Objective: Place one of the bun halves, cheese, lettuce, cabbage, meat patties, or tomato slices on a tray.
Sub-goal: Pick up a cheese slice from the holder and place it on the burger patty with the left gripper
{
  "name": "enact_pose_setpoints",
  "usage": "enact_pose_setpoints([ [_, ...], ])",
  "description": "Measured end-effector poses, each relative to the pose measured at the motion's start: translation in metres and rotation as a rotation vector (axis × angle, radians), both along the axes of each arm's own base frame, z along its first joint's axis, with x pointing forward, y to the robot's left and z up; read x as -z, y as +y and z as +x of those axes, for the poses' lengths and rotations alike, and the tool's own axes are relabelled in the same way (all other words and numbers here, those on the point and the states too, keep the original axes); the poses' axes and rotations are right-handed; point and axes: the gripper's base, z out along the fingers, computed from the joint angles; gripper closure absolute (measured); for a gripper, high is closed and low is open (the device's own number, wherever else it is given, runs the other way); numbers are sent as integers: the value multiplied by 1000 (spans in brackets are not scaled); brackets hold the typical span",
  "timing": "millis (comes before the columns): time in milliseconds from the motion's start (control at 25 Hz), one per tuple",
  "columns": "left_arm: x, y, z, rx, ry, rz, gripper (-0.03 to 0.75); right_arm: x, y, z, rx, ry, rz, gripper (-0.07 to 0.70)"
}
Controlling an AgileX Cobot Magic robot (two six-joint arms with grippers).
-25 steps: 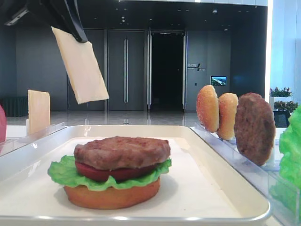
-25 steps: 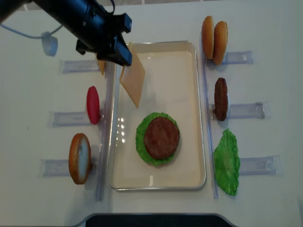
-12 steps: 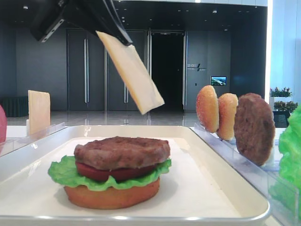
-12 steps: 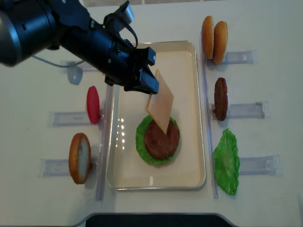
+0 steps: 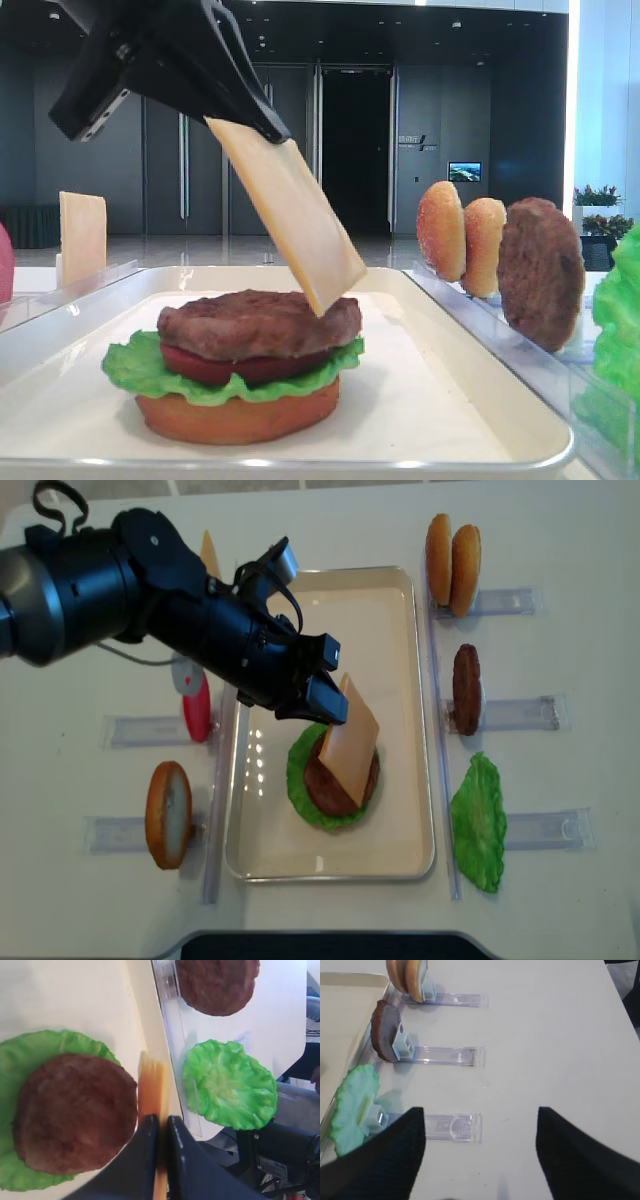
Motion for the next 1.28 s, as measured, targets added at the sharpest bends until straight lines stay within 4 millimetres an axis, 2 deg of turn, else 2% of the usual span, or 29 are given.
enact_pose_setpoints([
  [200,6,1,-2,-6,-5,-13,690,0,0,0,0,0,0,150],
  [1280,10,7,-2,31,-44,69,690,0,0,0,0,0,0,150],
])
